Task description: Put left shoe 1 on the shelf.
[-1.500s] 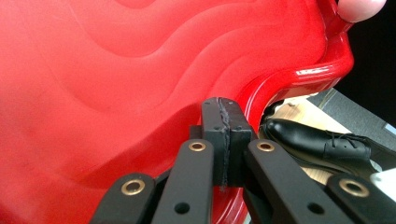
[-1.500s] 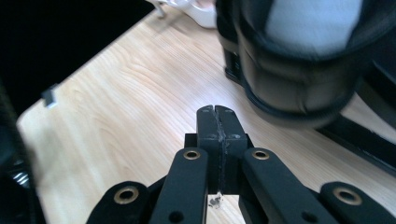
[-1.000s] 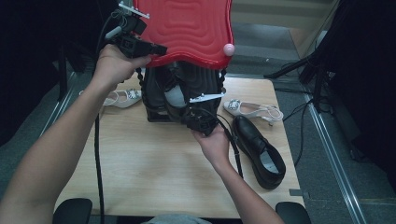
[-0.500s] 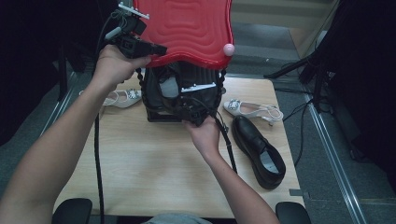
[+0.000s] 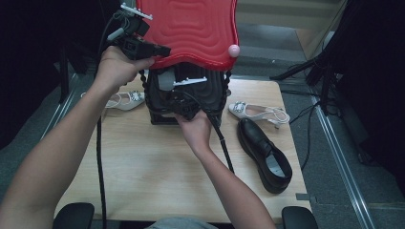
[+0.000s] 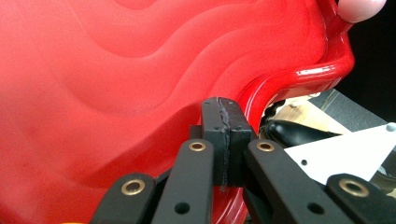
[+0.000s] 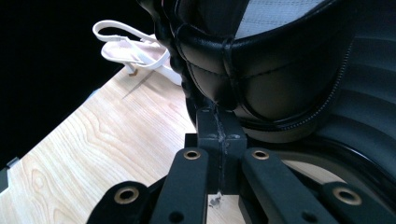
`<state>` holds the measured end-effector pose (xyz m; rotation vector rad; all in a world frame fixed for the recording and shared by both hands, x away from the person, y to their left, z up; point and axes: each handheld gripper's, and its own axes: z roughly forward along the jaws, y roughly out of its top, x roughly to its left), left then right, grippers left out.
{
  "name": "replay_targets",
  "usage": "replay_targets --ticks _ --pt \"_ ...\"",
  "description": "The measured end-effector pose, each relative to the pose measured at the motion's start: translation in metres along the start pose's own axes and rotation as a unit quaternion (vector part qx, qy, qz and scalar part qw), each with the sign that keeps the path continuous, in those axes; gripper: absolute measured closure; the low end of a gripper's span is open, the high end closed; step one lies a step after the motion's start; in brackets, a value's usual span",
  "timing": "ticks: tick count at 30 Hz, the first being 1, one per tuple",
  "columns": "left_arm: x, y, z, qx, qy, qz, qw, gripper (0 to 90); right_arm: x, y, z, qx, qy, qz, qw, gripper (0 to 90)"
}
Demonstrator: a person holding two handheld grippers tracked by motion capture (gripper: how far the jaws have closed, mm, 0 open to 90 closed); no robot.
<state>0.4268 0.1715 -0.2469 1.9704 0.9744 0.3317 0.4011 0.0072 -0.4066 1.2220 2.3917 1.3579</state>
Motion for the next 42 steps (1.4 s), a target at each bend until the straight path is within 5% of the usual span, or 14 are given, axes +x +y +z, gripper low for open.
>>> replay_targets --ticks 7,15,18,19,26,33,42 --pt "0.0 0.0 0.0 0.001 0.0 -0.004 1.0 90.0 0.001 -0.003 0.016 0.011 -0.005 -0.001 0.9999 90.0" --pt "0.0 0.001 0.0 0.0 0.001 -0.011 0.9999 89.9 -0.001 -0.01 0.004 0.004 0.005 -0.005 1.0 90.0" --pt "0.001 0.004 -0.004 -0.013 -0.023 -0.023 0.9994 76.1 -0.001 -0.012 -0.002 0.001 0.009 -0.009 0.9999 90.0" --pt "-0.002 0.007 -0.007 0.002 -0.031 -0.025 0.9992 76.2 -0.001 -0.014 -0.009 0.001 0.012 -0.011 0.9999 90.0" --pt "-0.014 0.004 -0.019 0.005 -0.027 -0.006 0.9996 63.9 -0.006 -0.024 -0.026 0.005 0.013 -0.027 0.9995 88.7" --pt "-0.025 -0.018 -0.028 0.017 -0.041 0.0 0.999 55.5 -0.013 -0.041 -0.044 0.004 0.019 -0.042 0.9989 86.9" --pt "-0.031 -0.048 -0.022 0.028 -0.052 -0.002 0.9982 50.3 -0.029 -0.061 -0.064 0.019 0.048 -0.023 0.9984 88.7"
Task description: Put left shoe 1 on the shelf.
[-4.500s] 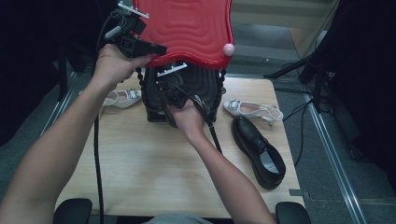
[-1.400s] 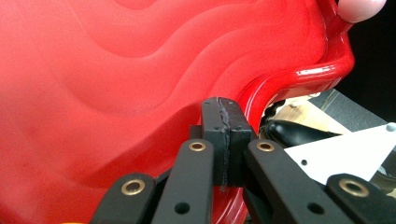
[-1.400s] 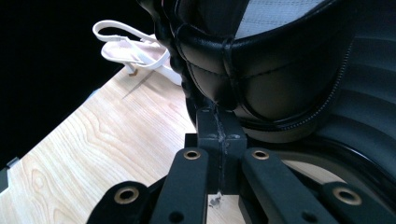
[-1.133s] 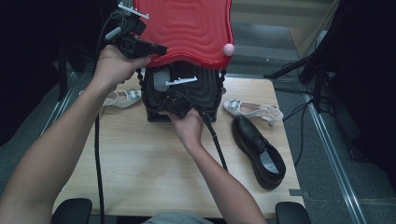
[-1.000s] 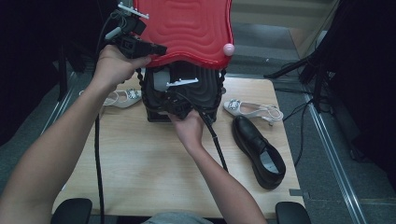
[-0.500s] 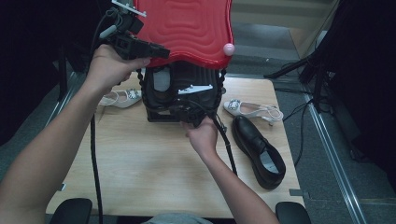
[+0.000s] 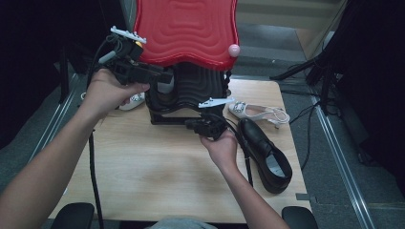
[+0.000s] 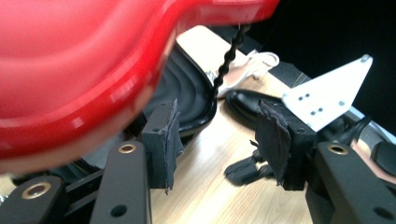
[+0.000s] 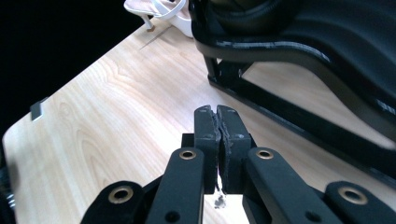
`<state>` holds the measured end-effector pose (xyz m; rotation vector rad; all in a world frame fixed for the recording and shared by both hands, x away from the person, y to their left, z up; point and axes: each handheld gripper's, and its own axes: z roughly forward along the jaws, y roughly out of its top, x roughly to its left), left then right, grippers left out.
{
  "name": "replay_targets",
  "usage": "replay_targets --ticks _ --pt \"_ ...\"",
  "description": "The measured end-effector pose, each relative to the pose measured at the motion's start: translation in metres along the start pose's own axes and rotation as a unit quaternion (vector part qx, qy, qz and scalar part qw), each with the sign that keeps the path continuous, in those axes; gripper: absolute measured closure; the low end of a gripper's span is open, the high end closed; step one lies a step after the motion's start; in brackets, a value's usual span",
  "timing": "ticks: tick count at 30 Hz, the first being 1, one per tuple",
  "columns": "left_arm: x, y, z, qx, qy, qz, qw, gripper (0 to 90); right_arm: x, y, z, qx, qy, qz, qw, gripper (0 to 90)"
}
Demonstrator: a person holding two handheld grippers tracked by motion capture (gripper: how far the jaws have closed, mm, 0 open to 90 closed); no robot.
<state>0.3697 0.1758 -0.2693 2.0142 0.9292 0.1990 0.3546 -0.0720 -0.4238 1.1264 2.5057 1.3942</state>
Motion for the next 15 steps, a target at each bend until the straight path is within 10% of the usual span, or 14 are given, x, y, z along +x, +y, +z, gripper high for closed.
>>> replay_targets --ticks 15 --pt "0.001 -0.044 0.026 0.021 -0.027 -0.023 0.9991 48.3 -0.013 -0.032 -0.029 0.011 -0.014 0.026 0.9995 77.9"
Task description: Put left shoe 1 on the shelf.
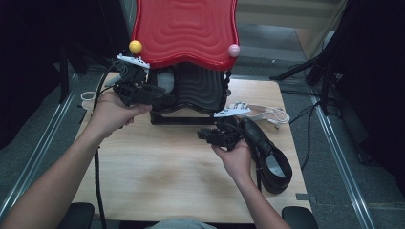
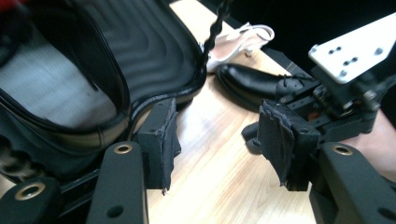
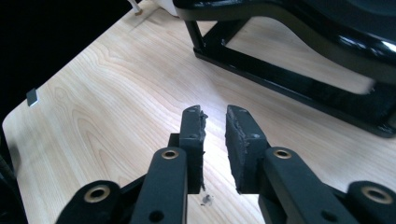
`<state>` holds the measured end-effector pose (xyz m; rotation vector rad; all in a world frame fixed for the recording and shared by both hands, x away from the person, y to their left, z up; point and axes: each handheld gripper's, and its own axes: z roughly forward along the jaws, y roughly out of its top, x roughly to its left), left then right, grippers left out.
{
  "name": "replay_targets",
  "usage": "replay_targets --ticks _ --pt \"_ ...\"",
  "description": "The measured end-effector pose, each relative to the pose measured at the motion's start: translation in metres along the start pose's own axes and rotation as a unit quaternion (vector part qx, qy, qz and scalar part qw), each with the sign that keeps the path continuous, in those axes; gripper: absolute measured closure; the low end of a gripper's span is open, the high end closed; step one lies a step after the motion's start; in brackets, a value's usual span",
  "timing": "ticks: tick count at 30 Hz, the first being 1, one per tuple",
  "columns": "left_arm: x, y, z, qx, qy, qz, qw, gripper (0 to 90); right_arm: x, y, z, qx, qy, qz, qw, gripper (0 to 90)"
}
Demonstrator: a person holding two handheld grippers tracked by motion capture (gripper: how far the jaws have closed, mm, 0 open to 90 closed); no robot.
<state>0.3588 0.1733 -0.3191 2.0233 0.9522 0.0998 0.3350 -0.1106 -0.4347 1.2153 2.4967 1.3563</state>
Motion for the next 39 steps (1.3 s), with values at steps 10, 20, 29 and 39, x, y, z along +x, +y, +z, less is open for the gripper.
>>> replay_targets --ticks 10,20,29,39 --pt "0.005 -0.026 0.024 0.016 -0.006 -0.01 0.9998 48.5 -0.01 -0.016 -0.015 0.002 -0.008 0.028 0.9996 75.3" --pt "0.007 -0.052 0.044 0.024 -0.014 -0.02 0.9994 48.7 -0.021 -0.036 -0.028 0.014 -0.018 0.048 0.9986 72.6" --pt "0.008 -0.07 0.057 0.026 -0.016 -0.025 0.9992 48.8 -0.027 -0.047 -0.04 0.016 -0.031 0.056 0.9978 71.1" --pt "0.008 -0.095 0.083 0.032 -0.029 -0.04 0.9983 50.1 -0.039 -0.061 -0.053 0.027 -0.052 0.069 0.9959 70.2"
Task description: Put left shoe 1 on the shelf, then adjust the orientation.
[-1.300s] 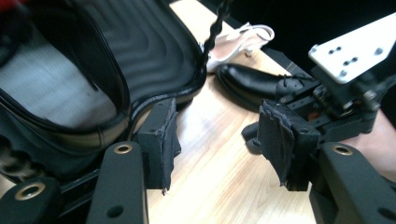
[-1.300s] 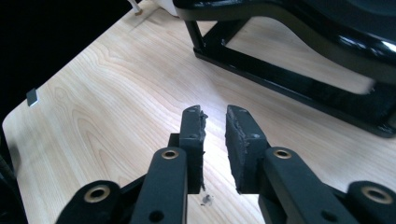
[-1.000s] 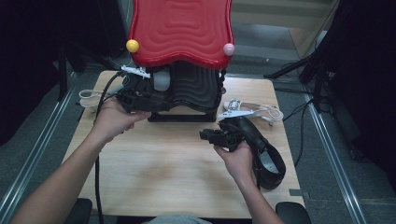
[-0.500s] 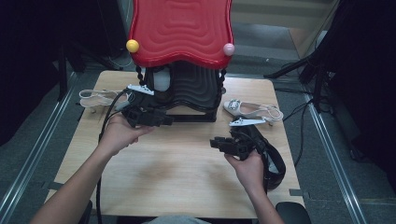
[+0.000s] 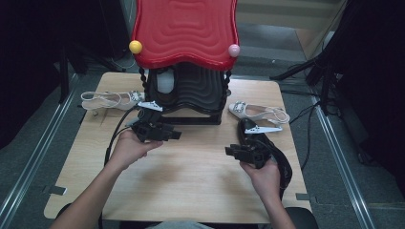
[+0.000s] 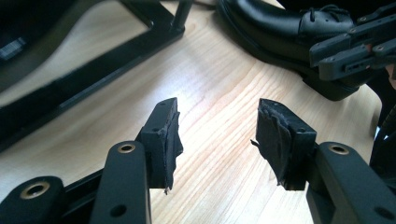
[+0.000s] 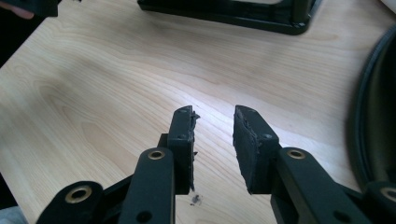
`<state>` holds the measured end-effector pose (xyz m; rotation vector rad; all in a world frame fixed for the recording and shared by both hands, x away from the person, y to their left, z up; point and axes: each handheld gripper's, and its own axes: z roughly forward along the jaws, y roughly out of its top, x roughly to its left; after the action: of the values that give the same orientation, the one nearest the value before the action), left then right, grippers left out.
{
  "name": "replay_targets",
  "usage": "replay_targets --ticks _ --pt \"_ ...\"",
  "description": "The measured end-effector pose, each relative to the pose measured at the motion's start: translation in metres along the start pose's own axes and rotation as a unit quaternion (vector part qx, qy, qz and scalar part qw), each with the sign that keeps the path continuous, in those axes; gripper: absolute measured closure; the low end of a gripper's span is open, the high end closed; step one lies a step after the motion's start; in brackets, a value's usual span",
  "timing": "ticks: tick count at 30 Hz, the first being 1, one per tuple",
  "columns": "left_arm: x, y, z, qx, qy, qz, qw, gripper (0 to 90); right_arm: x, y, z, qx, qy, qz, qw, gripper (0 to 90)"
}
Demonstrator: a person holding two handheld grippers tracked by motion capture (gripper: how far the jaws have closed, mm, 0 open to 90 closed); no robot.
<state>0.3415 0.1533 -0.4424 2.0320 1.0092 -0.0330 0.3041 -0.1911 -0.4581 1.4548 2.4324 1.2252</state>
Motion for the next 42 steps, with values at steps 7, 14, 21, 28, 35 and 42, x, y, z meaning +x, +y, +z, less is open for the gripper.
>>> replay_targets --ticks 7,14,21,28,35,42 --pt "-0.001 -0.001 0.008 0.004 -0.006 0.005 1.0 51.3 -0.009 -0.008 -0.007 -0.002 -0.013 0.013 0.9998 70.1" --pt "0.0 -0.001 0.016 0.013 -0.014 0.007 0.9998 51.4 -0.017 -0.011 -0.019 -0.002 -0.03 0.024 0.9993 70.1" --pt "0.001 -0.001 0.024 0.025 -0.02 0.017 0.9994 51.4 -0.026 -0.015 -0.037 -0.001 -0.051 0.033 0.9982 70.1" --pt "0.002 0.0 0.027 0.026 -0.022 0.013 0.9993 51.2 -0.035 -0.017 -0.059 0.005 -0.074 0.043 0.9963 70.0" --pt "0.002 0.0 0.029 0.03 -0.021 0.014 0.9992 51.1 -0.043 -0.02 -0.082 0.028 -0.094 0.059 0.9934 68.7" --pt "0.004 -0.001 0.028 0.03 -0.018 0.01 0.9993 50.8 -0.048 -0.024 -0.078 0.059 -0.107 0.065 0.9904 67.6"
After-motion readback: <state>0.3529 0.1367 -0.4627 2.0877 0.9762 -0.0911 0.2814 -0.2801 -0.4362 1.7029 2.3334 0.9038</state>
